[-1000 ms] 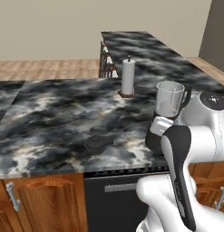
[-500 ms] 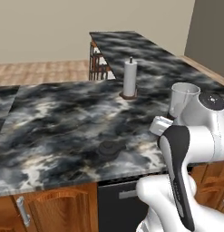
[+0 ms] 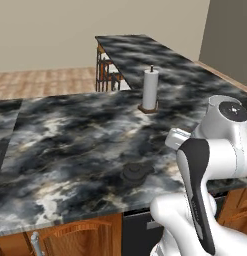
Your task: Grab the onions from the fridge, place them in the blender, close the lid, and turn on the blender to create a marinade.
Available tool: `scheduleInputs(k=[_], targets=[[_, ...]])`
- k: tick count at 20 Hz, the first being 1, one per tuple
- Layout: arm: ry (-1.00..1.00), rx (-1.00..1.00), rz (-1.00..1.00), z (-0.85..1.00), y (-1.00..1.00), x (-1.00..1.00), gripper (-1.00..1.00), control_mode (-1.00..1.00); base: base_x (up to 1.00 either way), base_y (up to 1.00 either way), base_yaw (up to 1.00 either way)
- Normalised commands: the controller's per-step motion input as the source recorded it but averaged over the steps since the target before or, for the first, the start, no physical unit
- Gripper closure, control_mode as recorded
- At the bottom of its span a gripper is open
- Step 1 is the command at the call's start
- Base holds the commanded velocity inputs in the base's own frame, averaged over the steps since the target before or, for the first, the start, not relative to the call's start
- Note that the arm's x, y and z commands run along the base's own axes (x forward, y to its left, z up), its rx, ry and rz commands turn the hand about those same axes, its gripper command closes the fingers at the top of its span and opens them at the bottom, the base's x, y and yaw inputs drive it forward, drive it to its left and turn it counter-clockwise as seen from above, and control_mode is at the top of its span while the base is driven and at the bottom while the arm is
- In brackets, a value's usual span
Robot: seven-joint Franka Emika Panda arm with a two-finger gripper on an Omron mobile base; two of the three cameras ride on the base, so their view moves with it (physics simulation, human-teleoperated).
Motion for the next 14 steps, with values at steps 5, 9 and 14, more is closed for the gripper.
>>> scheduleInputs(k=[5, 9, 14], targets=[[0.00, 0.00, 0.00, 0.00, 0.00, 0.00, 1.00, 1.00, 0.26, 0.00, -0.06], [0.00, 0.00, 0.00, 0.00, 0.00, 0.00, 1.00, 1.00, 0.23, 0.01, -0.19], [0.00, 0.00, -0.03, 0.02, 0.00, 0.02, 1.00, -1.00, 0.12, 0.01, -0.17]])
